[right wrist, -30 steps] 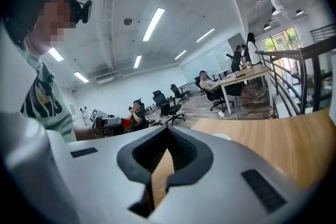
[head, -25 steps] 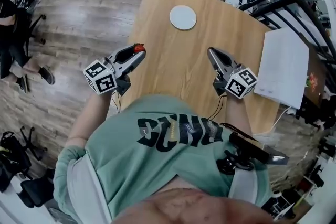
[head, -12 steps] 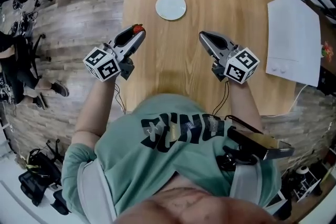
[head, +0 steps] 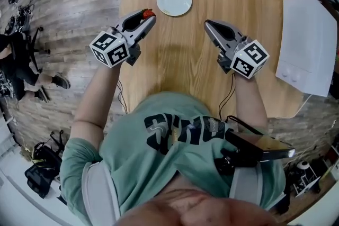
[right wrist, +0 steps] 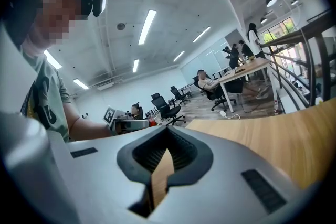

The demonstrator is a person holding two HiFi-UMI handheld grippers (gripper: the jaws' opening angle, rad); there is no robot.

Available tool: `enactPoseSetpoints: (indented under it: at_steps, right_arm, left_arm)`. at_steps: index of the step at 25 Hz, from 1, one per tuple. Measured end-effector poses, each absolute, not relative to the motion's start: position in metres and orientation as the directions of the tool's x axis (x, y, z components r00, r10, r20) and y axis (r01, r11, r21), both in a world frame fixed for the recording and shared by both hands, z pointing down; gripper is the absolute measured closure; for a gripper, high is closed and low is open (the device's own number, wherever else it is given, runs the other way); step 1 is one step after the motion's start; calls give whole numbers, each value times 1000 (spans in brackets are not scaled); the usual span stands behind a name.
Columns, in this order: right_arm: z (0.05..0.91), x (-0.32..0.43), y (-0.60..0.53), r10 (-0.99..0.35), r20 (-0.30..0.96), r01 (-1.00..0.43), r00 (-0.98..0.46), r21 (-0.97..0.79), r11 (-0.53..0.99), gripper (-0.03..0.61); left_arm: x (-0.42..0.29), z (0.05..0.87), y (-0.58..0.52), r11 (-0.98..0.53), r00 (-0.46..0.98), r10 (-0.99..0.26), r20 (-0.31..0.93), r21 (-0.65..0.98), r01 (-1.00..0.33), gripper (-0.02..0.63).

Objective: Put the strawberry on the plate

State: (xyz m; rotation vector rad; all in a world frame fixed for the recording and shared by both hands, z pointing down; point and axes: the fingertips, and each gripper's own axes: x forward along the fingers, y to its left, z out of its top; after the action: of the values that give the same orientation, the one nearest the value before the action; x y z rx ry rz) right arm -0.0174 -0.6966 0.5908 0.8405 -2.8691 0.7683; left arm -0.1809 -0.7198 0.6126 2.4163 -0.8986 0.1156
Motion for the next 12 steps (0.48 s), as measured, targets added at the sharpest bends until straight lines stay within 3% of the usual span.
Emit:
enactPoseSetpoints:
  at_steps: [12]
  right_arm:
    - [639,-38,-727,-434,229,-490,-871,-458,742,572]
  left_arm:
    - [-174,695,-774,-633,743,-562,362,391,-669,469]
